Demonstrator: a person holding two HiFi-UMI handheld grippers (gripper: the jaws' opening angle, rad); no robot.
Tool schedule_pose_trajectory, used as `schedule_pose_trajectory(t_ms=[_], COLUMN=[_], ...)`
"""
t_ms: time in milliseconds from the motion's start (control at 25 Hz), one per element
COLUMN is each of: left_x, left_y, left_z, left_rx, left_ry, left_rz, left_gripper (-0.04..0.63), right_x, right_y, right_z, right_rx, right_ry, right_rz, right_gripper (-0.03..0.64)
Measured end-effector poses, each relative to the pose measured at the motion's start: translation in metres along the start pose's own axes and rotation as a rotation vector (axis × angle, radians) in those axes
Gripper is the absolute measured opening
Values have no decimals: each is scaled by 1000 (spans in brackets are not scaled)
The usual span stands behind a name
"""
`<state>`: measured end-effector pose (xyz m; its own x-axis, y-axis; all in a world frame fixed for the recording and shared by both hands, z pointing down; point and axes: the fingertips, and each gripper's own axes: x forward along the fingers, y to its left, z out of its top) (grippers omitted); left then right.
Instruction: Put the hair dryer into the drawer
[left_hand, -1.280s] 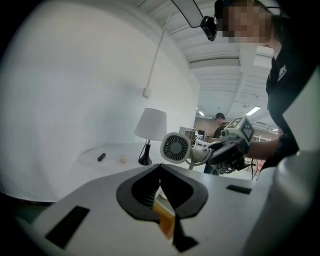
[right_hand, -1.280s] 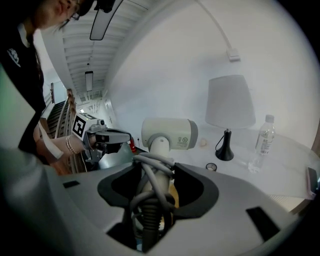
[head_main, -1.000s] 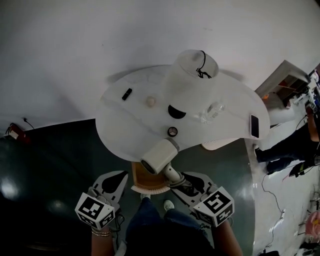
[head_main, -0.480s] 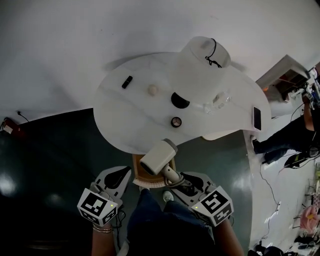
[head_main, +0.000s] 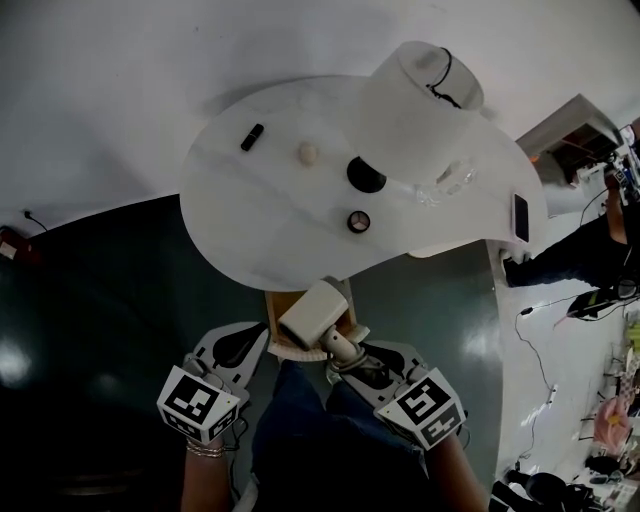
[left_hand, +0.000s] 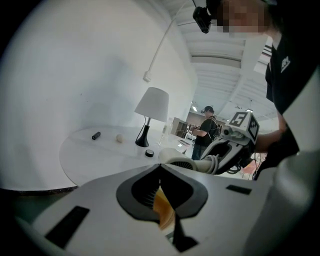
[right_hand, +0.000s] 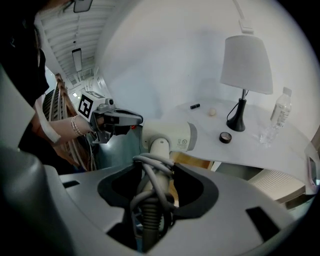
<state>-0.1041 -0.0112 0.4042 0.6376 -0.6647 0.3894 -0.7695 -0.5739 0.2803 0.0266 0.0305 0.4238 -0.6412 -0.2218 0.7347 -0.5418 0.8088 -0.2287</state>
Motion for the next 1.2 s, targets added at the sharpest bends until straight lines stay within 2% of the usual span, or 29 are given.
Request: schedule_pose_trajectory(t_ms=[360, 720, 1200], left_x=[17, 24, 27], left_y=[2, -2, -1], left_z=[-23, -43, -69], left_rx=[-19, -43, -62], left_ry=[46, 86, 131], left_rz=[-61, -109, -124], left_gripper=[15, 15, 15], right_x=[21, 39, 61], right_y=[2, 2, -4], right_z=[-23, -37, -63], right_rx=[-49, -18, 61], right_ry=[68, 126, 212], right_rz=[-28, -13, -8], right_gripper=[209, 209, 209])
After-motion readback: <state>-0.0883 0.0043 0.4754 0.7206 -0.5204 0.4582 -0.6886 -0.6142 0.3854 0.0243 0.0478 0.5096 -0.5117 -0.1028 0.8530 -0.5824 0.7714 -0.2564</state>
